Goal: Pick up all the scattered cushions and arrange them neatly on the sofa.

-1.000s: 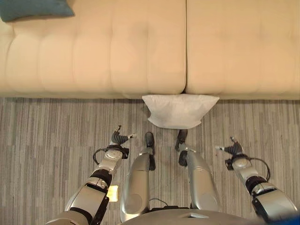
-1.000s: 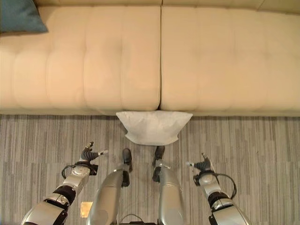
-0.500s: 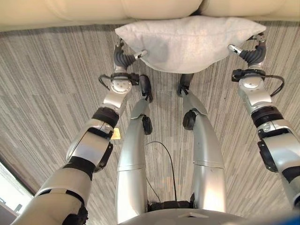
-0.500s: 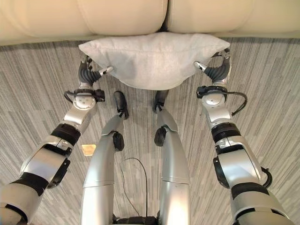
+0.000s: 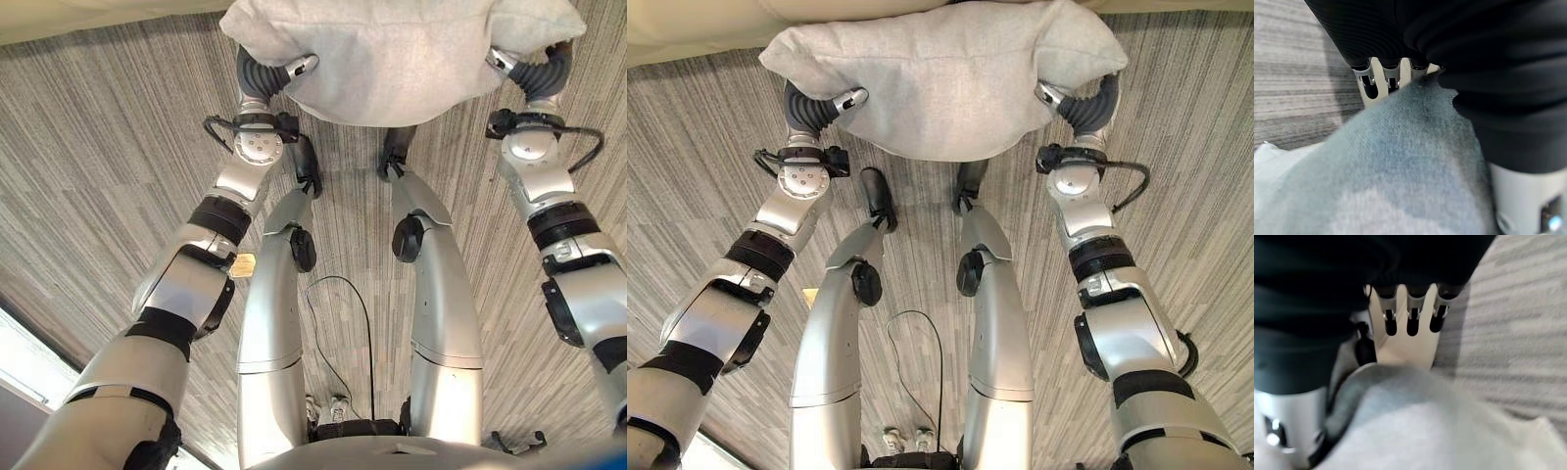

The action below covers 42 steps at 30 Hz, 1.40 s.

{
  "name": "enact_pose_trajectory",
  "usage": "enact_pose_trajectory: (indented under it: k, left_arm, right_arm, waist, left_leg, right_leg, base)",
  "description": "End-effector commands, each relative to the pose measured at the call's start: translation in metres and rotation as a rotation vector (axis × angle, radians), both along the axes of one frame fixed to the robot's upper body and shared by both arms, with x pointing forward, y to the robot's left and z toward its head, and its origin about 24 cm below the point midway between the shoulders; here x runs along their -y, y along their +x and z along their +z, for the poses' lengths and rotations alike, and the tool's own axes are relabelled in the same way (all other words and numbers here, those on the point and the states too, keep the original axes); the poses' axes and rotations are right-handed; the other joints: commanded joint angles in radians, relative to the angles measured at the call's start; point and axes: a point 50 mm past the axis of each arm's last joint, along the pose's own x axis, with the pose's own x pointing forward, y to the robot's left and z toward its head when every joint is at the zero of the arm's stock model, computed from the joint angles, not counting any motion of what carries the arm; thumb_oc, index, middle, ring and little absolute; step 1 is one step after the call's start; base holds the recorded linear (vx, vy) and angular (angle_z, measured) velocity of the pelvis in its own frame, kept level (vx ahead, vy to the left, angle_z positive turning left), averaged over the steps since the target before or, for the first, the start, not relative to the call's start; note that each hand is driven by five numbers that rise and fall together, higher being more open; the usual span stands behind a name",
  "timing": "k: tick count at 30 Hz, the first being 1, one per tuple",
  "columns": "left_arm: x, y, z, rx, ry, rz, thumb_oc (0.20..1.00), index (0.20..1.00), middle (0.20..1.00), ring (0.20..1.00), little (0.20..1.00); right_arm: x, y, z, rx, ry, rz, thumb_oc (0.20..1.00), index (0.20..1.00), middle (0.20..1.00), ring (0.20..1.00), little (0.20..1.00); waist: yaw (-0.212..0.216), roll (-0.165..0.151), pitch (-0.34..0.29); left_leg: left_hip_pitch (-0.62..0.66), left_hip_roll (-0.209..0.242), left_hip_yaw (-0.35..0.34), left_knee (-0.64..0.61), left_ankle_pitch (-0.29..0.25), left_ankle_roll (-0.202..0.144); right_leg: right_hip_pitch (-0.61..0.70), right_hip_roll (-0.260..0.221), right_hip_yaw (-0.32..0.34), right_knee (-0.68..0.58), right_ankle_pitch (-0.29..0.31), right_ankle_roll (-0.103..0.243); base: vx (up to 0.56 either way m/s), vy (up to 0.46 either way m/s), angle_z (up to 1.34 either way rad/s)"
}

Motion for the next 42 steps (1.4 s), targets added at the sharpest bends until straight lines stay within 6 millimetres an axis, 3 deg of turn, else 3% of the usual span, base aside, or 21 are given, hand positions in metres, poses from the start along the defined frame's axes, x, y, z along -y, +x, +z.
enact_pose_trajectory:
  k: [1,2,3,4,10,13,15,19,21,22,24,27,29,35,36,40,42]
  left_arm:
    - [0.025,-0.004,-0.02,-0.032,-0.048,-0.121,1.0,1.0,1.0,1.0,1.0]
    - [0.033,-0.005,-0.013,-0.016,-0.068,-0.154,1.0,1.0,1.0,1.0,1.0]
    - [0.038,-0.006,-0.008,-0.001,-0.088,-0.177,0.715,0.715,0.715,0.715,0.715]
    - [0.045,-0.01,0.0,0.029,-0.136,-0.222,0.2,0.2,0.2,0.2,0.2]
    - [0.056,-0.023,0.011,0.104,-0.233,-0.321,0.2,0.2,0.2,0.2,0.2]
    - [0.056,-0.029,0.01,0.127,-0.268,-0.343,0.2,0.2,0.2,0.2,0.2]
    - [0.052,-0.037,0.001,0.141,-0.312,-0.351,0.2,0.2,0.2,0.2,0.2]
    - [0.048,-0.048,-0.033,0.088,-0.331,-0.357,0.2,0.2,0.2,0.2,0.2]
    - [0.042,-0.06,-0.064,0.031,-0.311,-0.364,0.2,0.2,0.2,0.2,0.2]
    - [0.04,-0.062,-0.071,0.016,-0.313,-0.365,0.2,0.2,0.2,0.2,0.2]
    - [0.03,-0.078,-0.112,-0.088,-0.384,-0.364,0.2,0.2,0.2,0.2,0.2]
    - [0.022,-0.087,-0.129,-0.134,-0.391,-0.349,0.2,0.2,0.2,0.2,0.2]
    - [0.01,-0.1,-0.151,-0.191,-0.387,-0.325,0.2,0.2,0.2,0.2,0.2]
    - [0.002,-0.116,-0.179,-0.287,-0.395,-0.298,0.2,0.2,0.2,0.2,0.2]
    - [-0.003,-0.129,-0.198,-0.357,-0.398,-0.283,0.2,0.2,0.2,0.2,0.2]
    - [-0.01,-0.142,-0.214,-0.421,-0.428,-0.25,0.2,0.2,0.2,0.2,0.2]
    - [-0.012,-0.146,-0.219,-0.439,-0.444,-0.237,0.2,0.2,0.2,0.2,0.2]
  right_arm:
    - [-0.053,0.002,-0.021,-0.041,-0.021,0.24,1.0,1.0,1.0,1.0,1.0]
    - [-0.064,0.001,-0.014,-0.018,-0.003,0.288,1.0,1.0,1.0,1.0,1.0]
    - [-0.073,0.0,-0.009,0.0,0.014,0.322,0.693,0.693,0.693,0.693,0.693]
    - [-0.086,-0.004,0.001,0.038,0.031,0.383,0.2,0.2,0.2,0.2,0.2]
    - [-0.104,-0.018,0.012,0.139,0.05,0.489,0.2,0.2,0.2,0.2,0.2]
    - [-0.099,-0.024,0.009,0.168,0.075,0.492,0.2,0.2,0.2,0.2,0.2]
    - [-0.085,-0.028,-0.006,0.17,0.103,0.459,0.2,0.2,0.2,0.2,0.2]
    - [-0.067,-0.039,-0.044,0.12,0.119,0.417,0.2,0.2,0.2,0.2,0.2]
    - [-0.053,-0.052,-0.079,0.061,0.165,0.404,0.2,0.2,0.2,0.2,0.2]
    - [-0.051,-0.055,-0.089,0.041,0.182,0.4,0.2,0.2,0.2,0.2,0.2]
    - [-0.041,-0.073,-0.128,-0.059,0.221,0.382,0.2,0.2,0.2,0.2,0.2]
    - [-0.034,-0.083,-0.142,-0.095,0.23,0.368,0.2,0.2,0.2,0.2,0.2]
    - [-0.025,-0.095,-0.156,-0.143,0.178,0.345,0.2,0.2,0.2,0.2,0.2]
    - [-0.011,-0.113,-0.18,-0.232,0.159,0.308,0.2,0.2,0.2,0.2,0.2]
    - [-0.003,-0.127,-0.199,-0.306,0.175,0.284,0.2,0.2,0.2,0.2,0.2]
    - [0.0,-0.136,-0.212,-0.369,0.173,0.281,0.2,0.2,0.2,0.2,0.2]
    - [0.001,-0.139,-0.216,-0.387,0.173,0.279,0.2,0.2,0.2,0.2,0.2]
  waist:
    - [-0.011,0.057,-0.113]
    - [-0.009,0.058,-0.118]
    - [-0.008,0.059,-0.123]
    - [-0.005,0.061,-0.132]
    - [-0.007,0.062,-0.178]
    - [-0.007,0.062,-0.203]
    - [-0.009,0.061,-0.227]
    - [-0.008,0.061,-0.247]
    - [-0.006,0.057,-0.282]
    - [-0.005,0.056,-0.285]
    - [-0.003,0.047,-0.315]
    - [-0.004,0.042,-0.321]
    - [-0.001,0.032,-0.329]
    - [-0.009,0.015,-0.343]
    - [-0.017,0.001,-0.362]
    - [-0.019,-0.02,-0.378]
    - [-0.013,-0.024,-0.382]
  left_leg:
    - [-0.026,0.015,-0.087,-0.064,0.026,-0.028]
    - [-0.028,0.015,-0.088,-0.066,0.027,-0.03]
    - [-0.027,0.015,-0.089,-0.07,0.029,-0.031]
    - [-0.025,0.013,-0.093,-0.076,0.03,-0.033]
    - [-0.002,0.011,-0.106,-0.121,0.048,-0.046]
    - [0.038,0.009,-0.111,-0.158,0.058,-0.052]
    - [0.129,0.012,-0.12,-0.224,0.072,-0.066]
    - [0.312,0.015,-0.138,-0.331,0.093,-0.095]
    - [0.462,0.008,-0.149,-0.421,0.108,-0.114]
    - [0.484,0.006,-0.144,-0.438,0.14,-0.11]
    - [0.669,0.002,-0.142,-0.498,0.144,-0.119]
    - [0.759,0.004,-0.135,-0.52,0.141,-0.121]
    - [0.888,0.009,-0.122,-0.542,0.132,-0.12]
    - [1.073,0.02,-0.09,-0.556,0.108,-0.123]
    - [1.177,0.035,-0.068,-0.525,0.069,-0.128]
    - [1.208,0.042,-0.054,-0.412,0.023,-0.125]
    - [1.208,0.05,-0.054,-0.349,0.025,-0.131]
  right_leg:
    - [0.014,0.014,0.065,0.098,-0.107,0.139]
    - [0.015,0.014,0.062,0.096,-0.108,0.14]
    - [0.016,0.015,0.059,0.095,-0.107,0.141]
    - [0.019,0.019,0.057,0.092,-0.107,0.141]
    - [0.049,0.032,0.036,0.062,-0.105,0.144]
    - [0.086,0.039,0.024,0.041,-0.101,0.145]
    - [0.171,0.041,0.004,0.008,-0.1,0.147]
    - [0.341,0.037,-0.028,-0.079,-0.095,0.144]
    - [0.483,0.034,-0.05,-0.169,-0.09,0.141]
    - [0.508,0.031,-0.067,-0.197,-0.057,0.131]
    - [0.694,0.042,-0.095,-0.295,-0.049,0.132]
    - [0.786,0.044,-0.108,-0.335,-0.045,0.133]
    - [0.919,0.052,-0.115,-0.377,-0.049,0.133]
    - [1.139,0.071,-0.121,-0.453,-0.061,0.13]
    - [1.273,0.091,-0.11,-0.49,-0.079,0.126]
    - [1.364,0.106,-0.096,-0.525,-0.094,0.113]
    - [1.406,0.109,-0.096,-0.542,-0.097,0.11]
  base:
    - [0.02,-0.04,-0.01]
    - [0.0,-0.03,0.0]
    - [0.0,-0.04,-0.01]
    - [0.0,-0.04,0.0]
    - [0.01,-0.023,0.03]
    - [0.0,0.0,0.0]
    - [-0.01,-0.021,0.02]
    - [0.0,-0.058,0.11]
    - [0.07,-0.072,0.11]
    - [0.0,-0.048,0.13]
    - [0.01,-0.027,0.12]
    - [0.06,-0.012,-0.02]
    - [0.1,-0.007,-0.1]
    - [0.1,-0.024,-0.04]
    - [0.15,-0.047,-0.02]
    - [0.12,-0.029,-0.01]
    - [0.08,0.007,-0.03]
